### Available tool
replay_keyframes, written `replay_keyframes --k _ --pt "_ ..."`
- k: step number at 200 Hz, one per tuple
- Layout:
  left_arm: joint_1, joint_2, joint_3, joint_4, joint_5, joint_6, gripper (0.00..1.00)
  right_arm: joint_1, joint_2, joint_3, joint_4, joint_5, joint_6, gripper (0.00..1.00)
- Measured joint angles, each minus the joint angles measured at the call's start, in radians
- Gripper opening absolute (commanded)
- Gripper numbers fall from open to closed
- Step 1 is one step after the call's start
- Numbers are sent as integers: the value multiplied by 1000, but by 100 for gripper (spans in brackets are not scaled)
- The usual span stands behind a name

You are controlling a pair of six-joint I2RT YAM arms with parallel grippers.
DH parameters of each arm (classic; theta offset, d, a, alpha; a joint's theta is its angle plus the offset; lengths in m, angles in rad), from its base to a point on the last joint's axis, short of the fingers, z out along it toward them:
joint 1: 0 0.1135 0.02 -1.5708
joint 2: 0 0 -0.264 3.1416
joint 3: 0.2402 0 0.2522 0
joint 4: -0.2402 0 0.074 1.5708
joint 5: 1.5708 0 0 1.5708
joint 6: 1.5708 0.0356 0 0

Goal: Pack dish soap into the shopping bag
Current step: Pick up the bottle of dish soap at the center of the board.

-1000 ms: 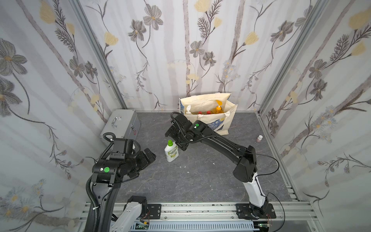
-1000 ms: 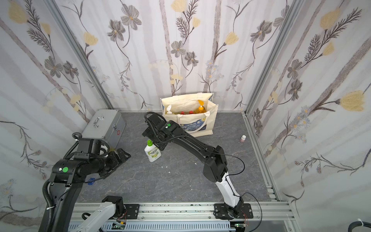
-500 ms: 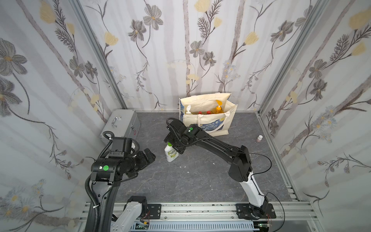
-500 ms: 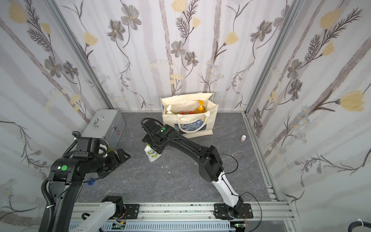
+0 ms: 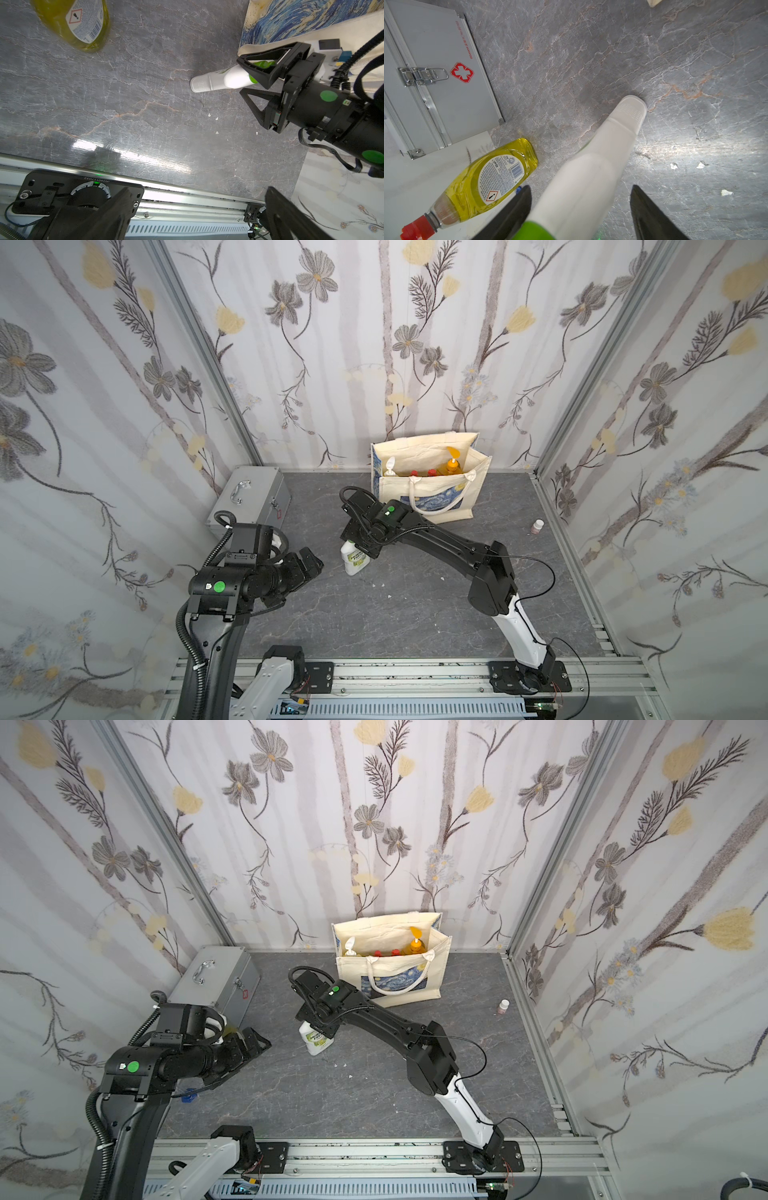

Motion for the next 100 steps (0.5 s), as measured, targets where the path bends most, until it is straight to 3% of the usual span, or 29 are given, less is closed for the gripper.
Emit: replay_keyframes --k 13,40,100 --pt "0 -2 -3 0 0 0 100 0 0 2 0 0 -16 58" --pt "1 -3 -5 0 0 0 100 1 0 8 -8 0 -26 53" --pt "1 -6 -12 2 3 0 100 1 -12 8 -54 7 -60 47"
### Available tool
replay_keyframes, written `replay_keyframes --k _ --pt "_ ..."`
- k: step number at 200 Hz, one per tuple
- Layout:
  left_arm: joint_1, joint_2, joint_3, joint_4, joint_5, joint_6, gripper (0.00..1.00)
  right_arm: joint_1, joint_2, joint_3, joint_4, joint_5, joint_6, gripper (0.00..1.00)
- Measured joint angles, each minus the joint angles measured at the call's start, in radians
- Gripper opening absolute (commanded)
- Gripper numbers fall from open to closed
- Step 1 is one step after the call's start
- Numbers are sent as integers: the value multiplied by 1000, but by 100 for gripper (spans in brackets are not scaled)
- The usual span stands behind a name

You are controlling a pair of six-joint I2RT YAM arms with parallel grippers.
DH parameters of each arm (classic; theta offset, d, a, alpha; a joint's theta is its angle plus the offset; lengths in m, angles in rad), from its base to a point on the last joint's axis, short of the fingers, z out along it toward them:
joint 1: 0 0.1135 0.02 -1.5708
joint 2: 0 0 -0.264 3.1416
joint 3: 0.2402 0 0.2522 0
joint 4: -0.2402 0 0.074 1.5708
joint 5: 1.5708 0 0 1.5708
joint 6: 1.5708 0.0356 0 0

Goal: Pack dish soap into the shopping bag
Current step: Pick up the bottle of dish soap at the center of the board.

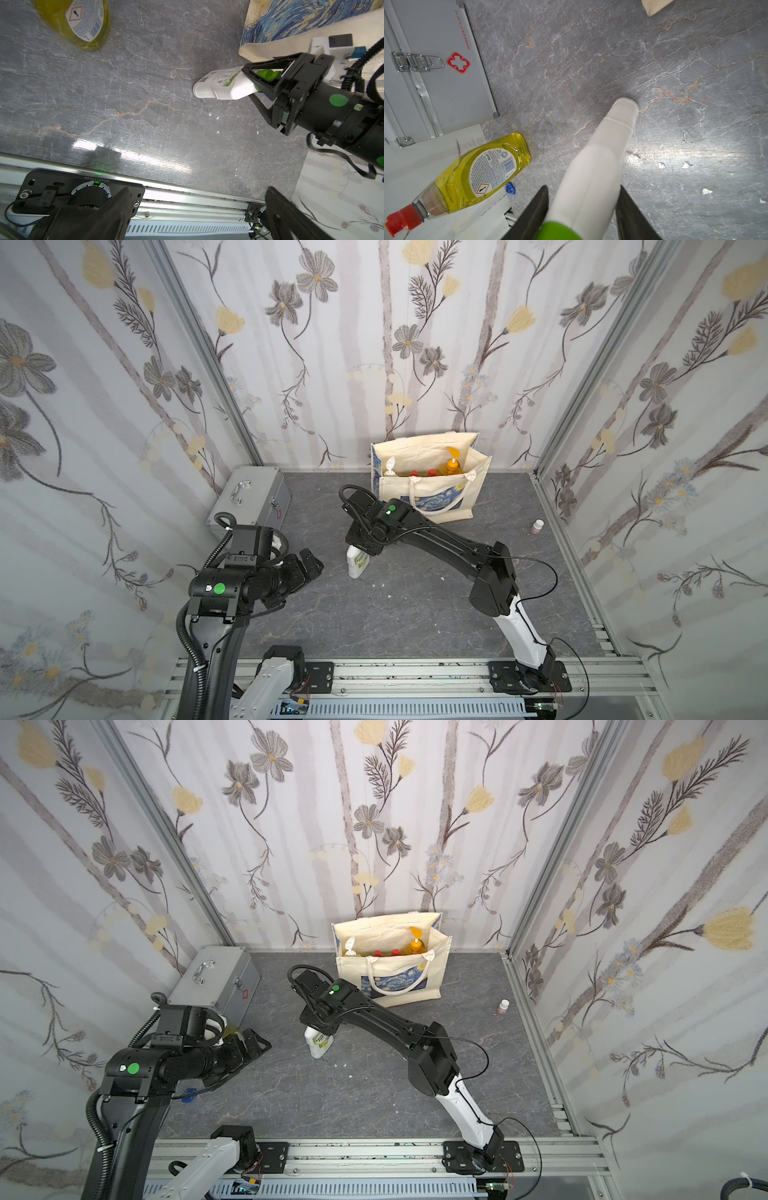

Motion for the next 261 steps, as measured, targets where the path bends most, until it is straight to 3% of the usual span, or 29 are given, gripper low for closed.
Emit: replay_keyframes --k 179,223,243,261 --pt "2 -3 -14 6 4 -1 100 0 -32 -58 -23 -2 -151 48" --pt "2 -1 -18 8 5 -4 100 -2 -10 -26 -185 82 -228 49" --pt "2 3 -19 13 8 -5 100 0 -5 -14 -200 107 -254 45" --pt "2 3 -19 20 12 -5 100 4 -6 -11 -213 124 -275 32"
